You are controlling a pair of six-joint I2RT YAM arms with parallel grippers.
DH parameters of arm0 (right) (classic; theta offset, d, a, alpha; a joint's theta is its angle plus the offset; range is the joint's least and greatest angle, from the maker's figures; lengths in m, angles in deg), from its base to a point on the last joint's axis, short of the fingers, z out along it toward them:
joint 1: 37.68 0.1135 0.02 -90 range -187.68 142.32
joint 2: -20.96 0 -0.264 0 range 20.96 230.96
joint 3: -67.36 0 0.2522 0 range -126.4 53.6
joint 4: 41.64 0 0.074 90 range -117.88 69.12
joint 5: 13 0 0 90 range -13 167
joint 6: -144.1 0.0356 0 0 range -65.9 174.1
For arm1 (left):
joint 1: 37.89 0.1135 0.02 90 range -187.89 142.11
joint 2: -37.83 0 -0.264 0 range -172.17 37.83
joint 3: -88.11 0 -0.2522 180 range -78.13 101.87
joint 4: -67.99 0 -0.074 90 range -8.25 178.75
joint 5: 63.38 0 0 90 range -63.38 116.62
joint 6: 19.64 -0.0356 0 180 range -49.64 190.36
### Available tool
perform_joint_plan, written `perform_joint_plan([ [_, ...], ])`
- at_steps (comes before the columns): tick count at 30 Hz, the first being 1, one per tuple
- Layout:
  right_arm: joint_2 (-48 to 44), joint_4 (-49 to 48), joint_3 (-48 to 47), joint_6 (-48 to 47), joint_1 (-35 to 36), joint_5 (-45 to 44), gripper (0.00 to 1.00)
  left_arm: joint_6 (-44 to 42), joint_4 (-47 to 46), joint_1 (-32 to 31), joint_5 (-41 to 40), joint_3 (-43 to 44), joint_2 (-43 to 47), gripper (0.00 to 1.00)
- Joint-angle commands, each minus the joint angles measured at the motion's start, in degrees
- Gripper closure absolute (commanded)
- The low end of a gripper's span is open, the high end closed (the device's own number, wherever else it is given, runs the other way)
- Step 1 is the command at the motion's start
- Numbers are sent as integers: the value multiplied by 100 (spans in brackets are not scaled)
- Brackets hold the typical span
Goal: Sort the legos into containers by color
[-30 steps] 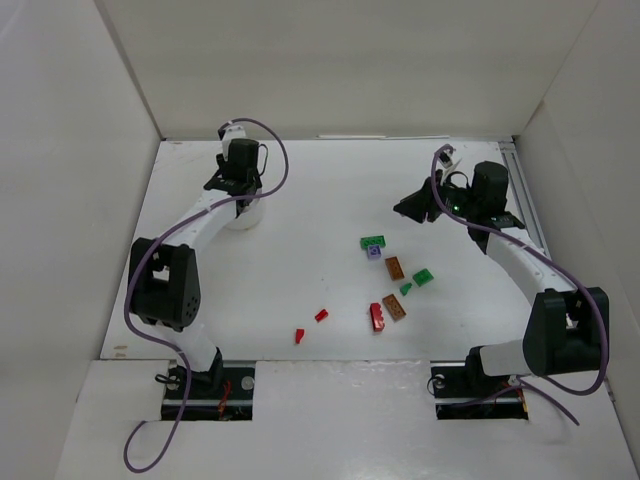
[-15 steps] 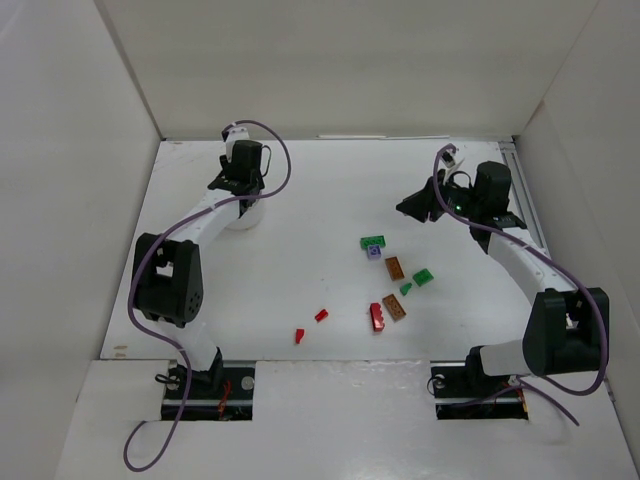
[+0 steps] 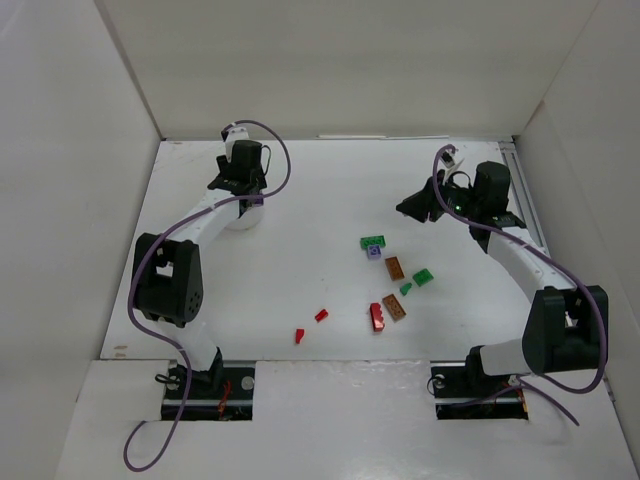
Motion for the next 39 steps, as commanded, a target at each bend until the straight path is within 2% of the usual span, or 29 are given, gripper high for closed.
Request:
perform_joint_plan([
  [1, -10, -123, -77, -114, -34, 138, 77, 16, -138, -27, -1, 198, 26, 56],
  [13, -10, -123, -77, -114, -34, 191, 77, 16, -138, -27, 52, 198, 104, 57],
  [17, -10, 60, -252, -429, 289, 43, 77, 16, -191, -27, 184, 198, 368, 51],
  [21, 183, 754, -1006, -1044, 973, -459, 77, 77, -243, 26, 736, -11, 1034, 1],
  [24, 587, 756, -1377, -1238, 1370, -512, 77, 236, -349, 359, 1325, -406, 1483, 1],
  [29, 1718, 930, -2580, -1457, 1995, -749, 77, 718, -24, 562, 1318, -961, 2283, 1],
  [31, 2185, 1071, -3124, -1528, 2319, -749, 77, 868, 29, 746, 1423, -1206, 2346, 1],
  [32, 2684, 1220, -3745, -1607, 2417, -749, 77, 868, 29, 799, 1423, -1278, 2424, 1],
  [34, 3178, 1457, -4416, -1608, 2610, -810, 77, 930, 90, 878, 1555, -1330, 2425, 1],
  [35, 3416, 1607, -5141, -1686, 2829, -881, 77, 930, 90, 878, 1555, -1331, 2425, 1],
  [38, 4365, 2354, -6305, -2020, 3259, -1609, 78, 930, 90, 931, 1607, -1331, 2303, 1],
  [39, 4794, 2582, -6970, -2073, 3340, -1750, 78, 982, 90, 931, 1608, -1331, 2250, 1],
])
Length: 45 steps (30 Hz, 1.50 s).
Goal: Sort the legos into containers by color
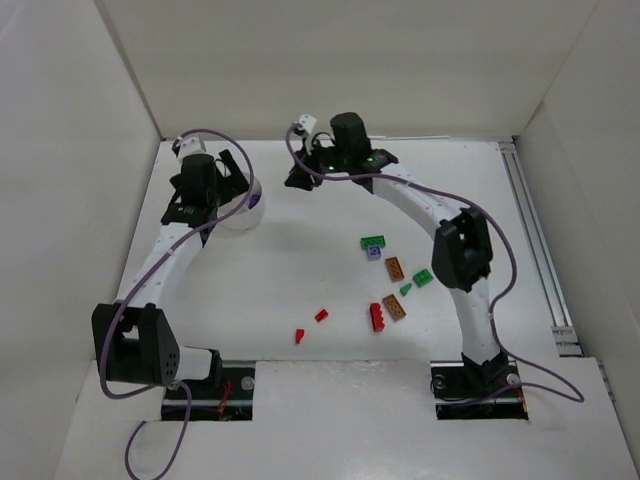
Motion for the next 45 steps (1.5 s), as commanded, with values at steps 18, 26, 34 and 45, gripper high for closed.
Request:
perform_joint_plan([
  [18, 2535, -850, -3110, 20, 1005, -1968, 73, 299, -320, 700, 934, -121, -208, 1],
  [26, 2711, -1256, -3110, 196, 1067, -2136, 73, 247, -372, 701, 987, -121, -155, 1],
  [34, 2817, -1317, -3110, 249, 1067, -2136, 73, 247, -434, 701, 987, -173, -155, 1],
  [45, 2922, -1484, -3163, 302, 1067, -2083, 71, 247, -434, 701, 987, -173, -103, 1],
])
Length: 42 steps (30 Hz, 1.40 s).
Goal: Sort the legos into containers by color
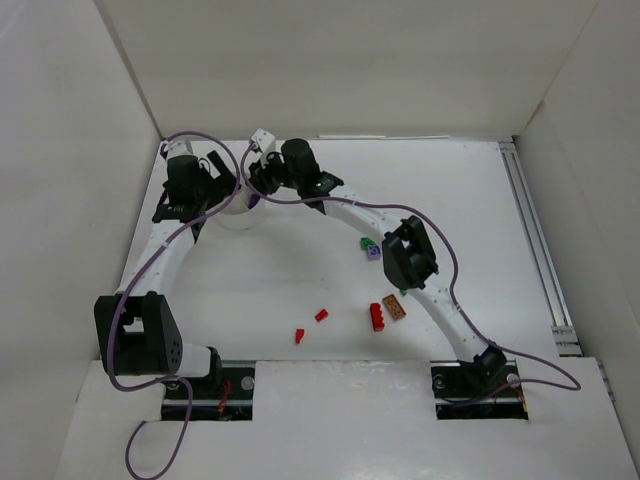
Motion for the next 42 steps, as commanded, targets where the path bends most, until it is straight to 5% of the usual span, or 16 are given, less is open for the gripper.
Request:
perform_joint_plan([
  [1, 112, -413, -293, 83, 46, 18, 71, -33, -250, 34, 47, -75, 210, 1],
  [14, 112, -466, -74, 188, 99, 263, 49, -33, -303, 34, 100, -128, 210, 1],
  [31, -345, -633, 393, 188, 204, 264, 43, -33, -303, 34, 205, -128, 210, 1],
  [38, -696, -633, 630, 65, 204, 202, 20, -33, -303, 34, 153, -128, 262, 1],
  [39, -767, -633, 691, -13, 204, 202, 1, -33, -303, 34, 92, -128, 263, 1],
  [42, -855, -633, 814, -66, 204, 150, 0, -33, -242, 34, 91, -128, 315, 1],
])
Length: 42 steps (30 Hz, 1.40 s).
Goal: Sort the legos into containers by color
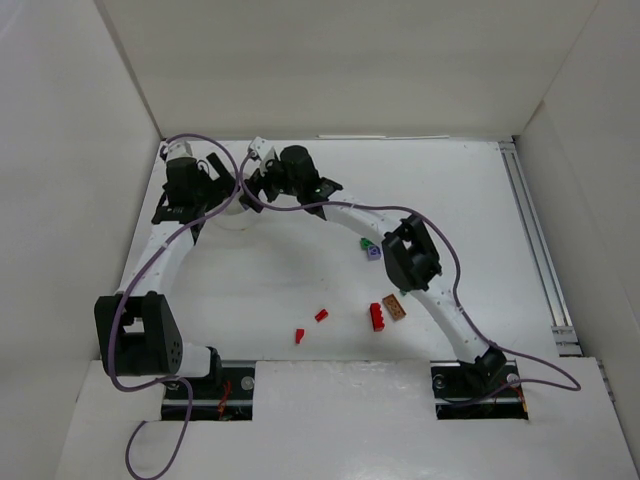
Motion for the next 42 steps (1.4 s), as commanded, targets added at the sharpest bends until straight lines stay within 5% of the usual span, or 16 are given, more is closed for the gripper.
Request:
perform_joint_plan([
  [1, -702, -277, 119, -175, 108, 14, 0, -11, -185, -5, -44, -25, 372, 1],
  [13, -1880, -347, 1340, -290, -146, -241, 0, 41, -9, -5, -45, -25, 802, 1],
  [24, -3953, -1112, 4405, -290, -840, -548, 0, 94, -79, -313, 105, -26, 979, 1],
  [28, -4867, -1112, 5670, -290, -1157, -724, 0, 94, -79, -708, 158, -77, 979, 1],
  [35, -6853, -692, 7824, -238, -1535, -1479, 0, 41, 184, -2280, -79, -280, 856, 1],
  [42, -8182, -23, 8820, 52, -1799, -2112, 0, 436, 387, -3555, -388, -1079, 856, 1],
])
